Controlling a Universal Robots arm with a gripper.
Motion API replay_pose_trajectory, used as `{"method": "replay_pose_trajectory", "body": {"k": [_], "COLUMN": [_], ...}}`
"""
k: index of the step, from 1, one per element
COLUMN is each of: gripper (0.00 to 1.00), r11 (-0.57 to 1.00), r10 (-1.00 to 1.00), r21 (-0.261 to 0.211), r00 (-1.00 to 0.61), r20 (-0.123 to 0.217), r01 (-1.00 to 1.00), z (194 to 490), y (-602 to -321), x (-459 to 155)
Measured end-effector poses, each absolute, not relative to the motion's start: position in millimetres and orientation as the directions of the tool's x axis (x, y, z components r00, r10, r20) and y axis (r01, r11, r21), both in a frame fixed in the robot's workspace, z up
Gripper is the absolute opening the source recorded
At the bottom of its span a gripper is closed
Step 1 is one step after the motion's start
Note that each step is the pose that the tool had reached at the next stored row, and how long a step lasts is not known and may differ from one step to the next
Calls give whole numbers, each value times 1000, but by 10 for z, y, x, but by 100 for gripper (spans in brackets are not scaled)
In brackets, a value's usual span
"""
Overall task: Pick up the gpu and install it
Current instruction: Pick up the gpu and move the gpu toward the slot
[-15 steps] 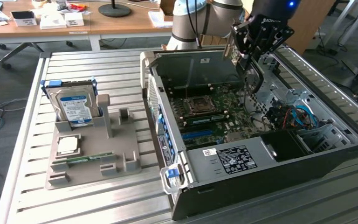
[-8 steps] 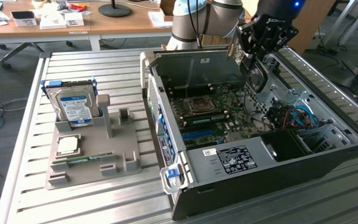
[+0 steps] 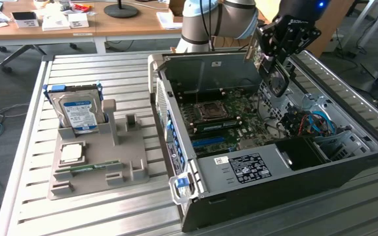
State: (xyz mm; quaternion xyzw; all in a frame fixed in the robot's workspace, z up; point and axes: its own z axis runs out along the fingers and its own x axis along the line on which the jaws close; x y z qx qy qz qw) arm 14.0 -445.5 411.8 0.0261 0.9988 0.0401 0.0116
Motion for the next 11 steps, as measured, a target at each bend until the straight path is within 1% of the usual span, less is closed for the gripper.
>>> {"method": "replay_pose_trajectory", "body": {"k": [11], "gripper": [27], "r11": [995], "r10": [53], "r21": [81], "r00": [-998], "r20": [-21], "r01": [51], "z": [4118], "y": [-4456], "x": [371]}}
